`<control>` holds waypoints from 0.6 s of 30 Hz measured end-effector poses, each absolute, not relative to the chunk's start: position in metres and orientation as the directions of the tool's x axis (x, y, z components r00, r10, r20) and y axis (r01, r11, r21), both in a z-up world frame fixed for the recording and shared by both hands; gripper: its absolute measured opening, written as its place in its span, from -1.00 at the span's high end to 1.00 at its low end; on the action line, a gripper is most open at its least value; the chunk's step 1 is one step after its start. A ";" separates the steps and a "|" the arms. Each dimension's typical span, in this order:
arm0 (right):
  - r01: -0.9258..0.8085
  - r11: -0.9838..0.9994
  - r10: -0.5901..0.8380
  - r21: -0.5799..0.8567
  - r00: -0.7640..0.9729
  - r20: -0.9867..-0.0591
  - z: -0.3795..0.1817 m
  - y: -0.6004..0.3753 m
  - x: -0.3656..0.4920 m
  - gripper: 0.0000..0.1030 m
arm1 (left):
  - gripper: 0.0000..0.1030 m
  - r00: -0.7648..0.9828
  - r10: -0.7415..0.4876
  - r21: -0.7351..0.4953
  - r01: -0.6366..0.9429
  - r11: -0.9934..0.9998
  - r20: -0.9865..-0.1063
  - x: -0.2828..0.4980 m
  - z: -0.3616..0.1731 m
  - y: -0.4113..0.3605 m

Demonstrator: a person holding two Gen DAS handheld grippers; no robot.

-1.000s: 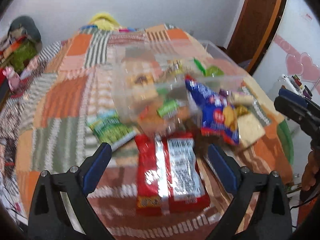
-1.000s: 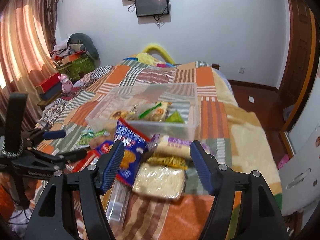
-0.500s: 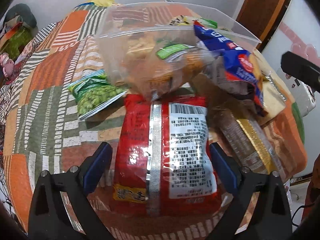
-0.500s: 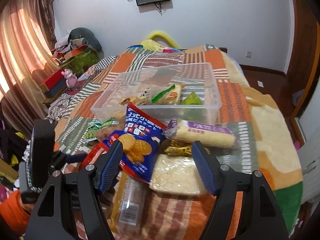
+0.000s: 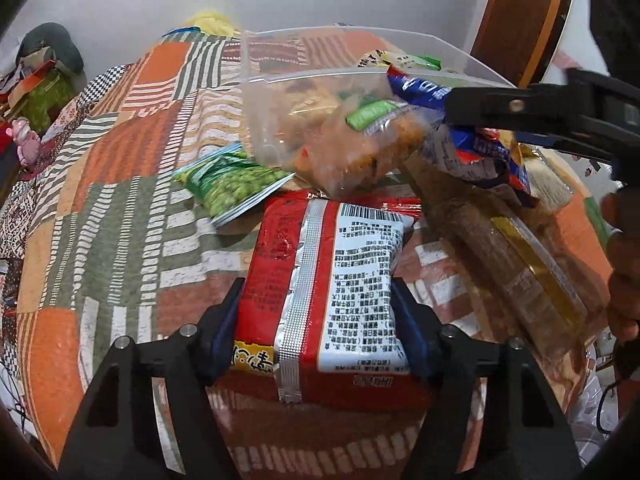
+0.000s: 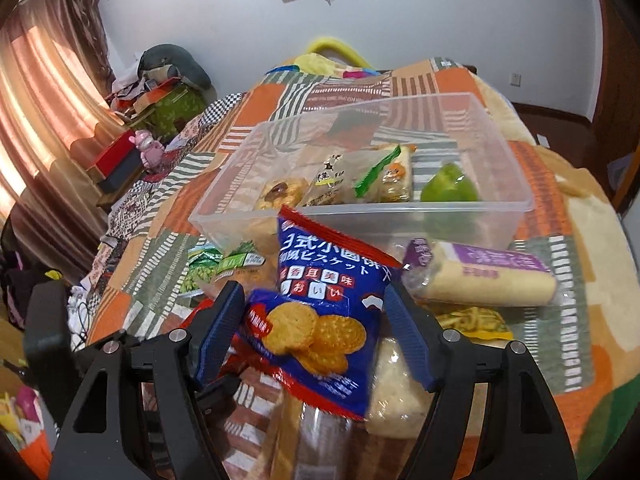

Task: Organize snacks
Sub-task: 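Grasp red noodle packet with left tool while right tool grasps blue biscuit bag, then drop red packet into box with left tool while right tool drops biscuit bag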

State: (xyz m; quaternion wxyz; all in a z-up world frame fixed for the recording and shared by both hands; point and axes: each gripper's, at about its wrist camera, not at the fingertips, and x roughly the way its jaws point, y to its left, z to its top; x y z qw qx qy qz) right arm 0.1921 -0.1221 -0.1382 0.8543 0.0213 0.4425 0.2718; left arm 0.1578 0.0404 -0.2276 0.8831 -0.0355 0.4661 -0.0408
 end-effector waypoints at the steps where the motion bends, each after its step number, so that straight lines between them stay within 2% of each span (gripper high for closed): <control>1: -0.442 0.853 0.480 0.278 0.456 -0.750 -0.140 -0.121 0.193 -0.38 | -0.32 0.564 -0.104 -0.101 0.037 0.994 -0.819 0.156 -0.227 0.043; 5: -0.431 0.852 0.482 0.298 0.419 -0.770 -0.150 -0.116 0.197 -0.38 | -0.32 0.572 -0.102 -0.103 0.030 0.994 -0.814 0.148 -0.223 0.048; 10: -0.446 0.858 0.453 0.256 0.421 -0.785 -0.153 -0.113 0.196 -0.42 | -0.31 0.589 -0.090 -0.105 0.009 0.994 -0.803 0.138 -0.215 0.058; 18: -0.487 0.849 0.434 0.204 0.422 -0.796 -0.153 -0.114 0.191 -0.14 | -0.31 0.643 -0.065 -0.095 -0.012 0.995 -0.763 0.125 -0.185 0.064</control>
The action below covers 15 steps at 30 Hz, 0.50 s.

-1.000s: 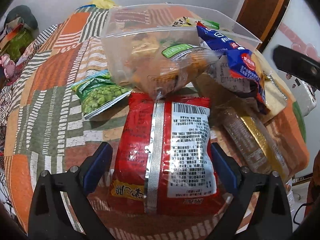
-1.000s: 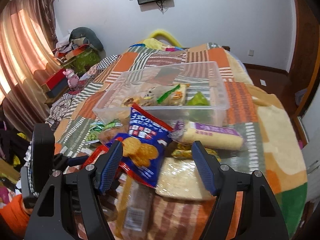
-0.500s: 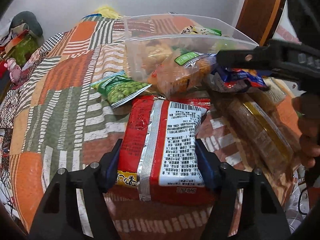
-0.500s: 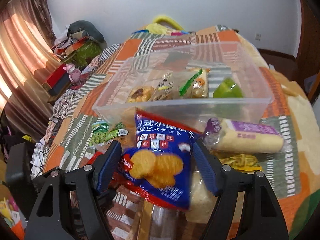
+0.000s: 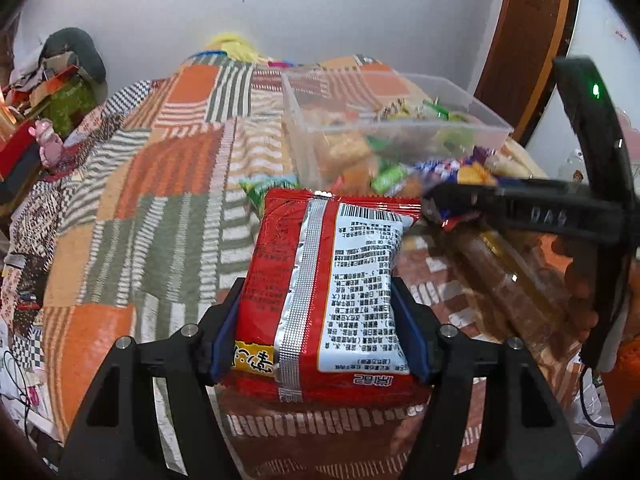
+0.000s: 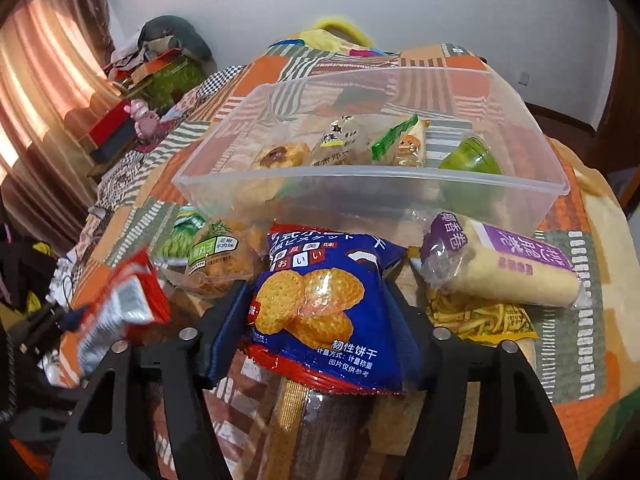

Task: Organize snacks
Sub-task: 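Drop red packet into box with left tool while right tool drops biscuit bag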

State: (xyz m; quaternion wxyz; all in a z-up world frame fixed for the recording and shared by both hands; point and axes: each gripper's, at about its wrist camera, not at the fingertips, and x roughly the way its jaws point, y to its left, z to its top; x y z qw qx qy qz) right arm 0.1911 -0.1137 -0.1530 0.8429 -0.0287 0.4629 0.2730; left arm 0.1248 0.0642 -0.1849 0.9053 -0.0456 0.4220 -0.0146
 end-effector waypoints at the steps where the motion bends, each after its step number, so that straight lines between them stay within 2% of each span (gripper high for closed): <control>1: -0.489 0.850 0.430 0.197 0.427 -0.795 -0.153 -0.114 0.190 -0.10 | -0.31 0.652 -0.062 -0.094 -0.013 0.996 -0.756 0.124 -0.180 0.064; 6: -0.488 0.856 0.417 0.170 0.458 -0.785 -0.147 -0.115 0.187 0.03 | -0.31 0.680 -0.054 -0.096 -0.023 0.995 -0.731 0.128 -0.164 0.067; 15: -0.501 0.847 0.456 0.178 0.513 -0.727 -0.119 -0.130 0.174 0.05 | -0.31 0.721 -0.061 -0.111 -0.022 0.994 -0.690 0.149 -0.138 0.070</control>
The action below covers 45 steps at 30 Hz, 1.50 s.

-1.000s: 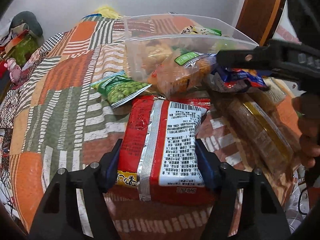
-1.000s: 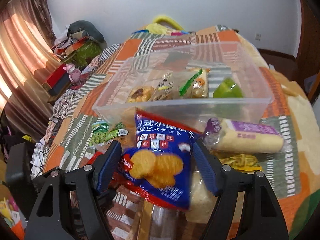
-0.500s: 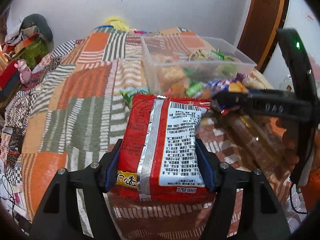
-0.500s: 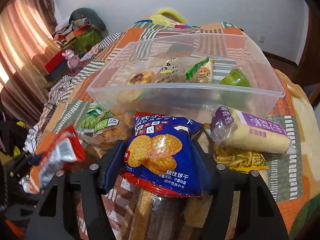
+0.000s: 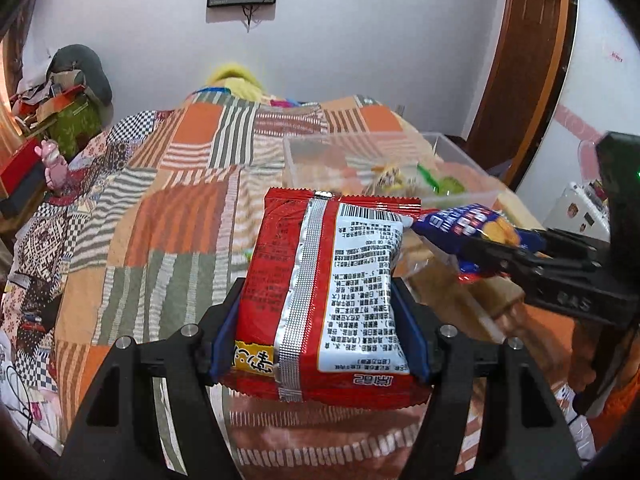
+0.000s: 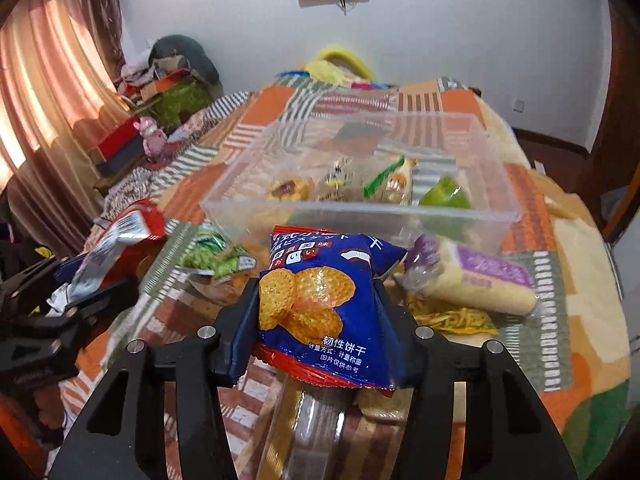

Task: Organize snacks
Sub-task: 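Drop red packet into box with left tool while right tool drops biscuit bag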

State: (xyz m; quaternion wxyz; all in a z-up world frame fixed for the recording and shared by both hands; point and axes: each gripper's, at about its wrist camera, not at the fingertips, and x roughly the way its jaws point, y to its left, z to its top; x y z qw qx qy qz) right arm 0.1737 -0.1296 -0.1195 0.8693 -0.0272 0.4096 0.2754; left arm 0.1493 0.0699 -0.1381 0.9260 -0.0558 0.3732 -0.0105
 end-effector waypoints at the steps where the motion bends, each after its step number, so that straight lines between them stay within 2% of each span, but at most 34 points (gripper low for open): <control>1: -0.504 0.846 0.460 0.175 0.523 -0.717 -0.115 -0.130 0.172 0.05 | -0.32 0.728 -0.061 -0.110 -0.020 0.994 -0.683 0.153 -0.134 0.069; 9: -0.493 0.852 0.478 0.173 0.602 -0.640 -0.082 -0.144 0.177 0.05 | -0.32 0.757 -0.068 -0.117 -0.011 0.993 -0.650 0.187 -0.115 0.064; 19: -0.422 0.895 0.415 0.145 0.668 -0.618 -0.074 -0.152 0.220 0.05 | -0.32 0.748 -0.076 -0.096 0.016 0.995 -0.659 0.252 -0.112 0.047; 31: -0.402 0.900 0.402 0.169 0.615 -0.678 -0.094 -0.147 0.268 0.04 | -0.32 0.653 -0.104 -0.141 -0.004 0.990 -0.750 0.325 -0.153 0.046; 38: -0.405 0.902 0.378 0.148 0.578 -0.723 -0.105 -0.142 0.283 0.02 | -0.32 0.631 -0.102 -0.130 0.001 0.992 -0.769 0.339 -0.160 0.040; 45: -0.394 0.914 0.337 0.098 0.602 -0.724 -0.101 -0.147 0.277 -0.16 | -0.43 0.656 -0.091 -0.115 0.007 0.993 -0.750 0.327 -0.148 0.043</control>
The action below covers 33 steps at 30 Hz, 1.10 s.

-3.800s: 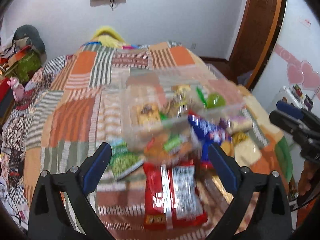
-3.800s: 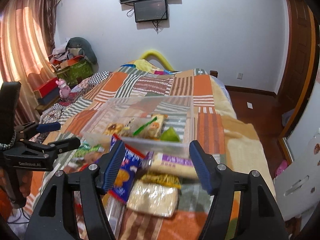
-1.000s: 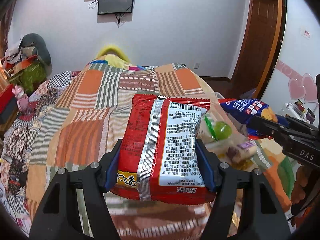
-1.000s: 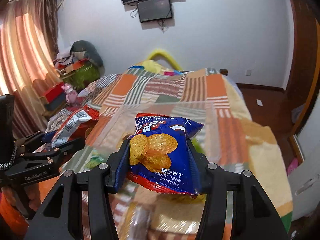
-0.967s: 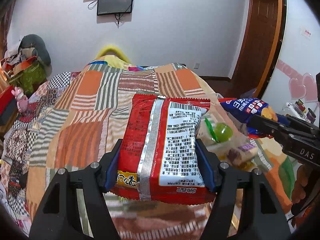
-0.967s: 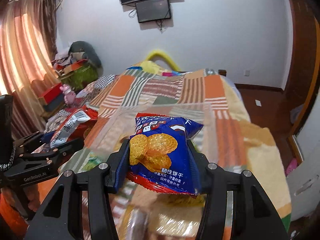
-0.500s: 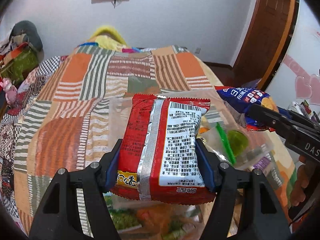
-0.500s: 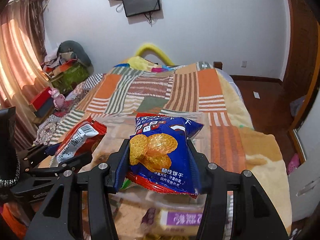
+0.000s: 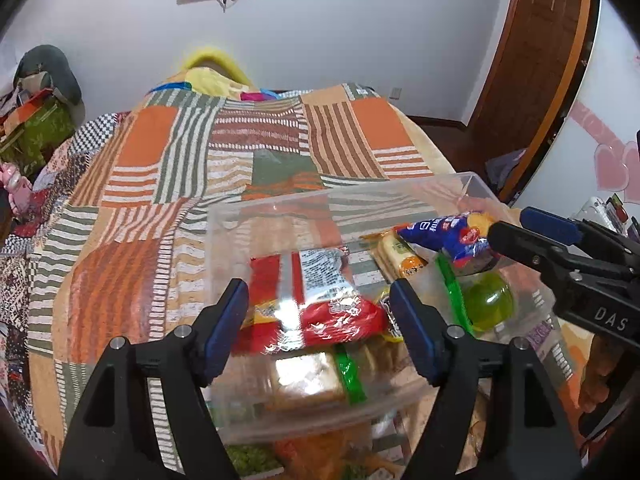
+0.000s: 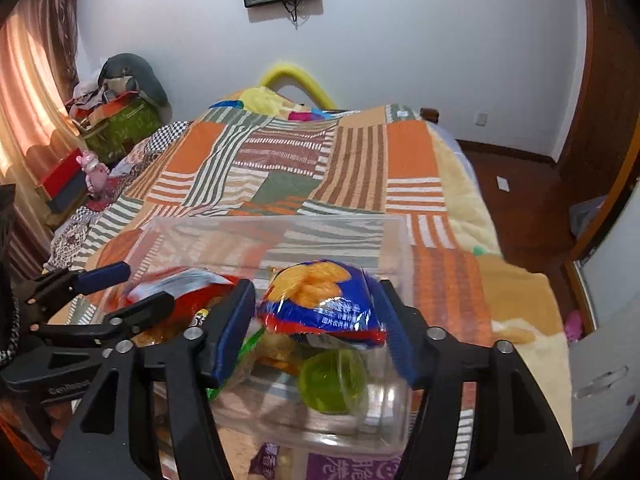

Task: Organize snacks
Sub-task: 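Drop red packet into box with left tool while right tool drops biscuit bag, then grasp orange puffs bag with left tool while right tool grasps bread loaf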

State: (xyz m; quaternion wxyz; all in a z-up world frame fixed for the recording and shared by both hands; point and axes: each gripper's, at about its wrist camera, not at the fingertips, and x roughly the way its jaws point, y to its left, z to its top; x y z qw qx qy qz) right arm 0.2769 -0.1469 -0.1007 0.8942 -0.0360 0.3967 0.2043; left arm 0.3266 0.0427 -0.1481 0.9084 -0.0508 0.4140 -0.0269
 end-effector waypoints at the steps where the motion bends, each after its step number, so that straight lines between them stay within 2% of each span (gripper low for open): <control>1: -0.397 0.911 0.347 0.109 0.600 -0.721 -0.099 -0.150 0.275 -0.16 | -0.45 0.662 -0.089 -0.112 0.008 0.994 -0.744 0.322 -0.145 0.044; 7: -0.406 0.906 0.367 0.120 0.614 -0.698 -0.085 -0.163 0.254 -0.16 | -0.55 0.690 -0.074 -0.087 0.016 0.996 -0.720 0.290 -0.126 0.053; 14: -0.426 0.898 0.380 0.110 0.627 -0.680 -0.080 -0.174 0.221 -0.25 | -0.58 0.667 -0.055 -0.046 0.032 0.998 -0.743 0.254 -0.133 0.053; 24: -0.405 0.910 0.332 0.084 0.594 -0.733 -0.112 -0.188 0.185 -0.33 | -0.58 0.602 -0.104 -0.127 0.005 0.992 -0.791 0.239 -0.174 0.046; 30: -0.412 0.902 0.354 0.130 0.533 -0.768 -0.133 -0.187 0.174 -0.35 | -0.58 0.564 -0.127 -0.159 -0.008 0.987 -0.816 0.241 -0.195 0.039; 33: -0.418 0.896 0.370 0.151 0.513 -0.775 -0.138 -0.181 0.173 -0.42 | -0.55 0.542 -0.147 -0.172 0.006 0.985 -0.827 0.235 -0.205 0.036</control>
